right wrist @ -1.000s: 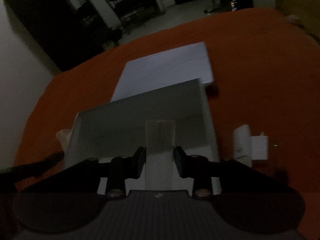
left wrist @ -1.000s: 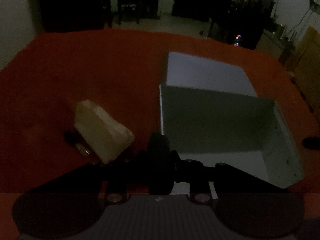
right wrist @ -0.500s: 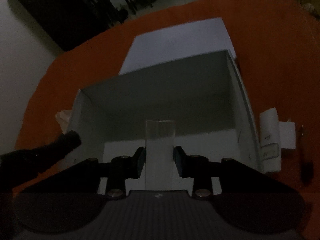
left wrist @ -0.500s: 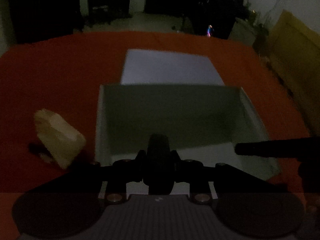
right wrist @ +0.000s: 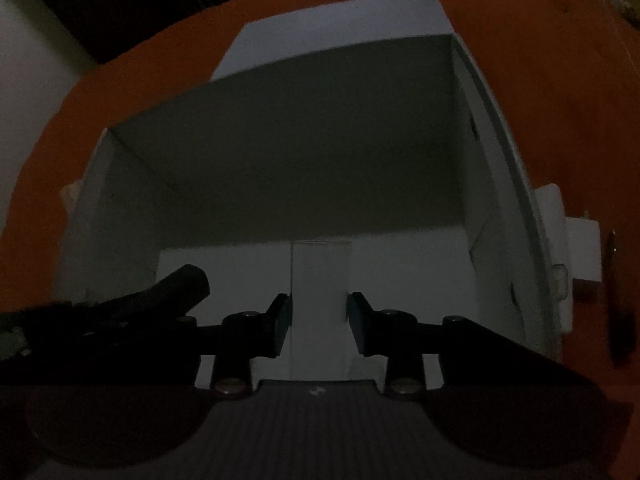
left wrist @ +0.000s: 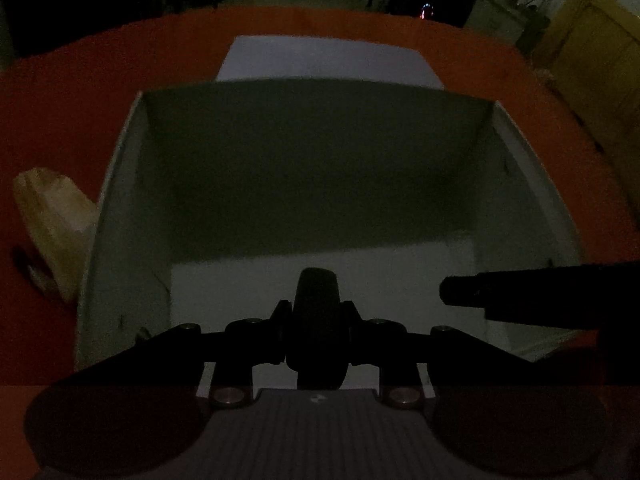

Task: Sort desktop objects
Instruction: 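Open the right tool to release the cup inside the box, withdraw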

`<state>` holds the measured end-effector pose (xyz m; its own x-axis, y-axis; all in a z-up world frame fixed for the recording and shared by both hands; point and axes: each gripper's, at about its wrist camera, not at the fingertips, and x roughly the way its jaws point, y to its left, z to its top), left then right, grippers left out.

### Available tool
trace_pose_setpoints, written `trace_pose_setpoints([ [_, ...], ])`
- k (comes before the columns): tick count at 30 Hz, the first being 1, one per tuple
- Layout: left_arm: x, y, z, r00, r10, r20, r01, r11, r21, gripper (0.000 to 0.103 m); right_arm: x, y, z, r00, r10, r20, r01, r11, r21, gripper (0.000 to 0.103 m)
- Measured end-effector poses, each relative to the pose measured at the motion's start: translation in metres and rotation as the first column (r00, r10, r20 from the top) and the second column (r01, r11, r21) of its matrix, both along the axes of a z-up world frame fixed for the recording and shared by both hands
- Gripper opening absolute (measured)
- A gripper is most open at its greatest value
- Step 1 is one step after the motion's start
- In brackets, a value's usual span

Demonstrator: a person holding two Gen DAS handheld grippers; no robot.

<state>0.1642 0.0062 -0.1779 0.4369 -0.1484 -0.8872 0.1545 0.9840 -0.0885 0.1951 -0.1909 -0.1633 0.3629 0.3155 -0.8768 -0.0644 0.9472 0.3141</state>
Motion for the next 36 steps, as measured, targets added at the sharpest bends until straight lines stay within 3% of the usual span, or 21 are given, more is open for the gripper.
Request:
trace_pose_setpoints([
  [12,0.000,-0.006,-0.030,0.998,0.022,-0.052,-0.020,0.999,0.040,0.022,-0.002,0.004,-0.026,0.999,-0.013,-0.046,0.010,0.997,-0.072,0.036],
  [16,0.000,-0.005,-0.032,0.999,0.025,-0.043,-0.023,0.998,0.054,0.025,-0.001,0.001,-0.033,0.995,-0.040,-0.090,0.034,0.997,-0.072,0.042],
  [22,0.001,-0.003,-0.035,0.999,0.033,-0.039,-0.031,0.998,0.061,0.030,-0.002,0.012,-0.045,0.994,-0.077,-0.083,0.072,0.995,-0.066,0.046],
  [27,-0.002,0.000,-0.023,0.999,0.033,-0.010,-0.033,0.998,0.056,0.041,-0.006,0.007,-0.042,0.992,-0.106,-0.070,0.103,0.994,-0.047,0.058],
  [36,-0.007,0.013,0.008,0.997,0.057,0.061,-0.058,0.998,0.028,0.047,-0.022,-0.014,-0.013,0.990,-0.144,-0.004,0.144,0.989,0.033,0.060],
])
